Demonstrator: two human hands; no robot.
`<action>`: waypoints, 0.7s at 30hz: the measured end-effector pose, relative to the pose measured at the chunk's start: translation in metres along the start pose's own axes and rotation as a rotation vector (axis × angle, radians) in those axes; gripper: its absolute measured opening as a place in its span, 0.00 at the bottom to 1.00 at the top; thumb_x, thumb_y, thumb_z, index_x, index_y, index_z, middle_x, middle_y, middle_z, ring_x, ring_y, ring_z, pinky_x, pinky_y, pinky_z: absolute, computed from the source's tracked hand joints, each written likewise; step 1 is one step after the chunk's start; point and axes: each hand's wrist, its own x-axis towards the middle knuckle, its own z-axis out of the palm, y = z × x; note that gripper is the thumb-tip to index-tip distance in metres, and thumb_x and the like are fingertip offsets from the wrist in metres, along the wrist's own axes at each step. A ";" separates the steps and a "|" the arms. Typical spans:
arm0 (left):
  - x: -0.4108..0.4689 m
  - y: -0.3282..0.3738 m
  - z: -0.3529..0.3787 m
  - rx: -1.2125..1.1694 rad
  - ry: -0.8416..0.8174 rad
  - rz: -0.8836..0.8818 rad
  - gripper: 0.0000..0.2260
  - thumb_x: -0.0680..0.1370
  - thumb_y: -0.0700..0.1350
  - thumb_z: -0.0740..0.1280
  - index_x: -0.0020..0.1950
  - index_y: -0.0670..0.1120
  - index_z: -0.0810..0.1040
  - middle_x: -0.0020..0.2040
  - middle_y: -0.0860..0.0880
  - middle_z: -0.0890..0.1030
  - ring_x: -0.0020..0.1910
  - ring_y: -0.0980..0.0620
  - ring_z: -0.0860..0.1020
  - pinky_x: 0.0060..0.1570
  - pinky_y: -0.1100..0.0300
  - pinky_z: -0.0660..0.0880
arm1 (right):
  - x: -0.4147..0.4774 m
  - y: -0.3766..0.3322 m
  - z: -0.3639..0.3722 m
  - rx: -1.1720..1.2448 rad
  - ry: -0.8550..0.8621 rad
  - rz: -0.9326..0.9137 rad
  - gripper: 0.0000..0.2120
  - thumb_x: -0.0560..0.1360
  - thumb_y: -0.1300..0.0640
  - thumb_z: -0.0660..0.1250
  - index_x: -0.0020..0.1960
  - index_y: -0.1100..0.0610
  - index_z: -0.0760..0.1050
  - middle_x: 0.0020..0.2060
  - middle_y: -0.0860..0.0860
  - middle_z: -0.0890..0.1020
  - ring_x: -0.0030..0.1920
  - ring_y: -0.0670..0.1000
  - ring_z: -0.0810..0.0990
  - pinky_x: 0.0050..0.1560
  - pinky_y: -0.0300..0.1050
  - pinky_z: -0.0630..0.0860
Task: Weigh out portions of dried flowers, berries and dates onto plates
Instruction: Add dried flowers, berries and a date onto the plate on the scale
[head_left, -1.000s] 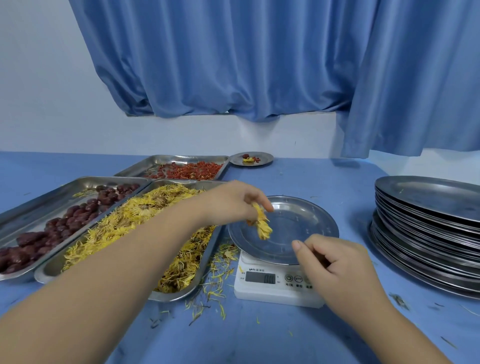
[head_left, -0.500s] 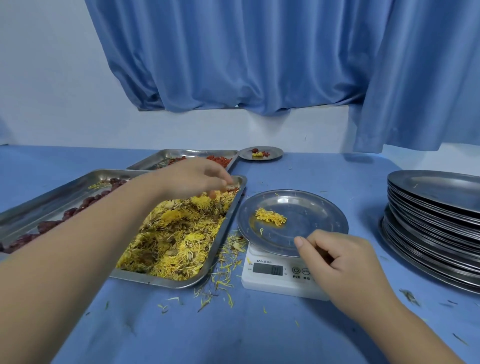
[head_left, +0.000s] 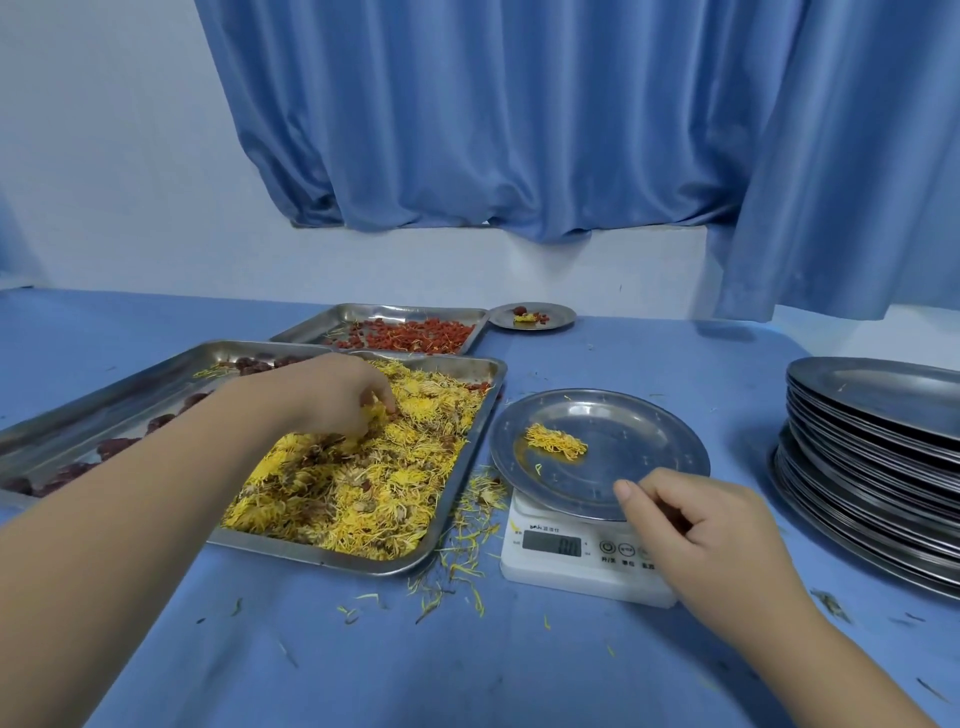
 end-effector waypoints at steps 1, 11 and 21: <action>-0.001 -0.001 -0.002 -0.023 0.034 0.016 0.17 0.74 0.42 0.69 0.61 0.58 0.77 0.56 0.53 0.75 0.49 0.57 0.75 0.41 0.63 0.71 | 0.000 0.000 0.000 -0.006 -0.001 -0.002 0.19 0.74 0.50 0.63 0.28 0.56 0.65 0.25 0.52 0.69 0.25 0.46 0.65 0.27 0.36 0.61; -0.011 0.017 -0.014 -0.552 0.133 0.097 0.08 0.77 0.51 0.70 0.54 0.61 0.78 0.52 0.57 0.83 0.48 0.60 0.81 0.46 0.64 0.71 | 0.001 -0.002 -0.002 0.022 0.021 0.001 0.19 0.74 0.51 0.63 0.27 0.55 0.64 0.24 0.53 0.69 0.26 0.49 0.66 0.27 0.36 0.61; 0.019 0.122 0.017 -0.570 0.005 0.331 0.04 0.75 0.50 0.71 0.49 0.57 0.80 0.45 0.55 0.84 0.44 0.60 0.82 0.48 0.63 0.75 | 0.002 0.000 -0.003 0.028 0.062 0.001 0.20 0.74 0.52 0.65 0.27 0.55 0.62 0.25 0.54 0.69 0.26 0.49 0.65 0.27 0.39 0.61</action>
